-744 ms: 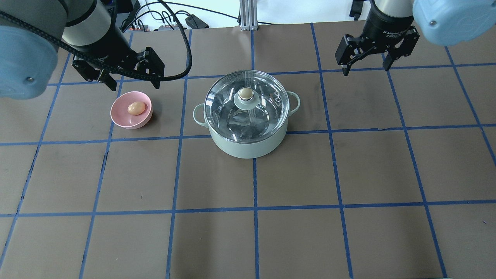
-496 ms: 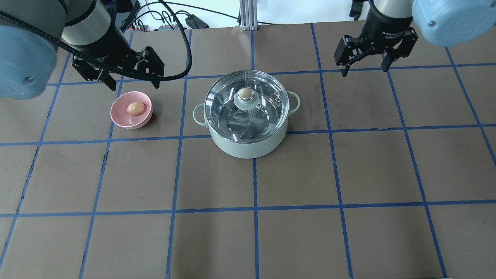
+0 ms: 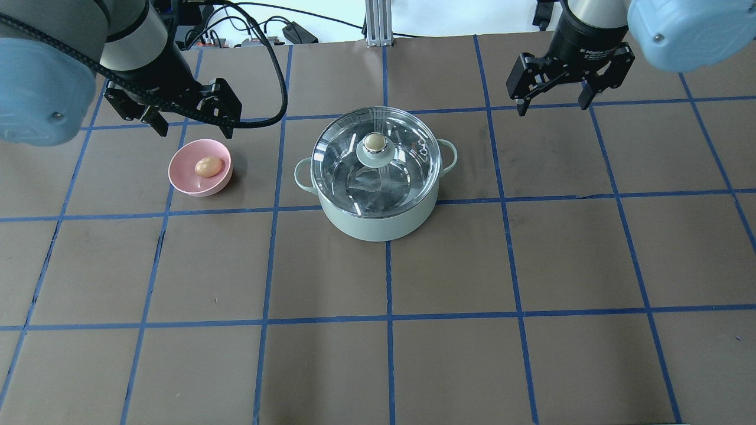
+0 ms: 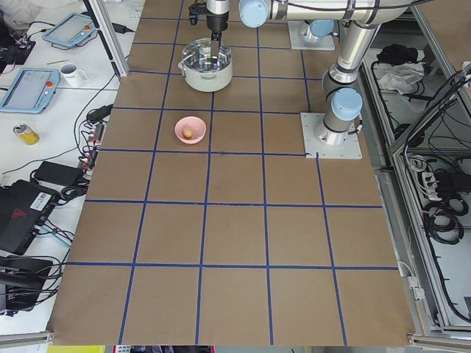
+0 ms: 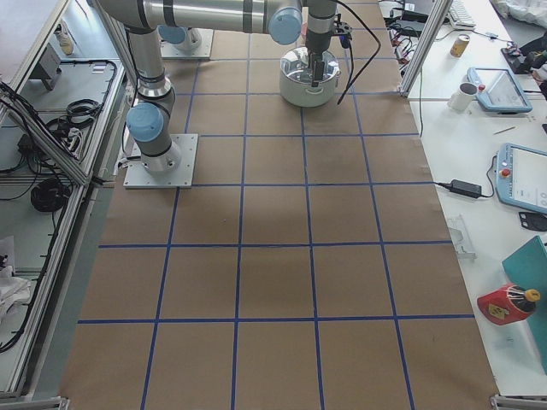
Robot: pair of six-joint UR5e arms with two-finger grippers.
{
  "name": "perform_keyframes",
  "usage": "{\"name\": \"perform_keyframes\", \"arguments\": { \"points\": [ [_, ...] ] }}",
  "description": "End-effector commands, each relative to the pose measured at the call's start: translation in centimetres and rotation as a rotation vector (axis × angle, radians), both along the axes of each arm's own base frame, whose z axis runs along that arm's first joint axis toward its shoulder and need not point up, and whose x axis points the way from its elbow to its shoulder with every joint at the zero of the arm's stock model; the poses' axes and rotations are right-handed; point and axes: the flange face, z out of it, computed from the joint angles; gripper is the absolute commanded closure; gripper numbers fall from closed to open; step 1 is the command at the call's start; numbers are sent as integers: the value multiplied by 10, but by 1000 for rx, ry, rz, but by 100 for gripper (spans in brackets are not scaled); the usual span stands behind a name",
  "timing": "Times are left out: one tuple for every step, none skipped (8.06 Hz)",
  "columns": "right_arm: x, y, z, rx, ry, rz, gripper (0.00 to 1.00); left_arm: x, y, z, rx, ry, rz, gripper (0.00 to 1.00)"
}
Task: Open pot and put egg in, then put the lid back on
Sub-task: 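Move the right gripper over the lid knob while the left nears the bowl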
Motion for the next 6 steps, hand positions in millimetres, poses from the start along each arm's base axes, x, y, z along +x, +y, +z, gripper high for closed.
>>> {"name": "perform_keyframes", "arguments": {
  "points": [
    [14,-7,6,-39,-64,-82,0,45,-51,-41,-19,-35,-94,0],
    [38,-16,8,-85,-95,-69,0,91,-57,-46,5,-18,-146,0],
    [78,-24,1,-103,-26,-11,0,120,-62,-54,14,15,-209,0],
    [125,-34,-18,-94,38,-31,0,128,-74,-81,59,18,-252,0],
    [157,-44,-37,-87,32,-74,0,132,-92,-119,96,31,-265,0],
    [175,-47,-51,-87,28,-83,0,134,-108,-129,30,16,-267,0]
  ]
}}
